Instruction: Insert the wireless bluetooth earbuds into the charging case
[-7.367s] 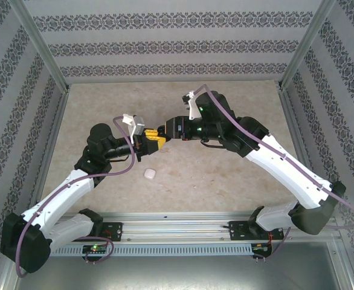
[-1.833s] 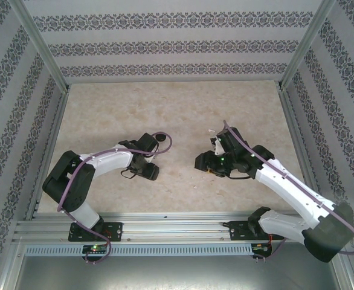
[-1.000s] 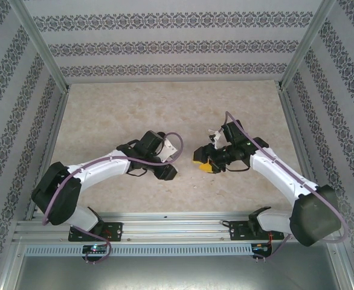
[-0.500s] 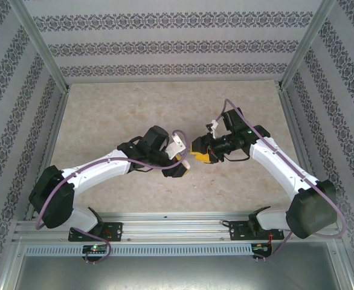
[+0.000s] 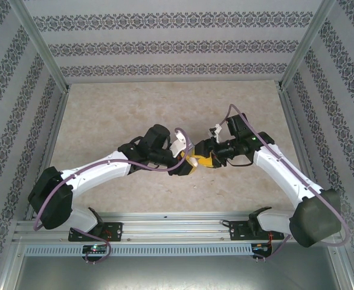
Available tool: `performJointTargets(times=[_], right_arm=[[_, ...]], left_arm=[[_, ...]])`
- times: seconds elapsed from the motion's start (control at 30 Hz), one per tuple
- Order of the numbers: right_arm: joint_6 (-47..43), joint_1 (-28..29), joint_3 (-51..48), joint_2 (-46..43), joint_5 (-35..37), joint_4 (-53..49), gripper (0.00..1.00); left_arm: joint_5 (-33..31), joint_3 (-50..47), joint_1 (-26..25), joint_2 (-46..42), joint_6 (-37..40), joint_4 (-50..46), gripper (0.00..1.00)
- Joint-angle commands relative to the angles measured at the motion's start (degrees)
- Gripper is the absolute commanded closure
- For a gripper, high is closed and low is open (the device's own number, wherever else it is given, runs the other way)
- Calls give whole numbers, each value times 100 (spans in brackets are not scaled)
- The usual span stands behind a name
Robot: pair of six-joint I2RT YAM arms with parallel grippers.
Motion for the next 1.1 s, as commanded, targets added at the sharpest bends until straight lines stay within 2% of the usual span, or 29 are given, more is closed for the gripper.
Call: performJointTargets(times=[0.0,0.23,0.47,0.57,0.7,0.8,0.87,1.07], right_arm=[[-12,-44,-110,-173,-189,123,48],[-347,-26,-96,-168,-255,-328,48],[-524,-2,-62,-85,-251,-586,53],[-637,2,35,25,-243,-709,58],[-780,10,149,157,-238,-850,73],[-811,20,207,199,-270,-836,84],[-772,10,221,191,-264,-749,88],[-168,-84,65,-159,-125,168,94]], left_arm=[[214,115,-61,-116,-178,418,65],[385,303,-60,22,-239,425,65],[289,560,-103,114,117,-61,65],[154,674,-158,114,252,-247,65],[8,782,-210,119,382,-444,64],[-125,883,-229,132,459,-627,60],[-311,963,-229,101,556,-857,56],[-1456,945,-229,-527,645,-1113,30]])
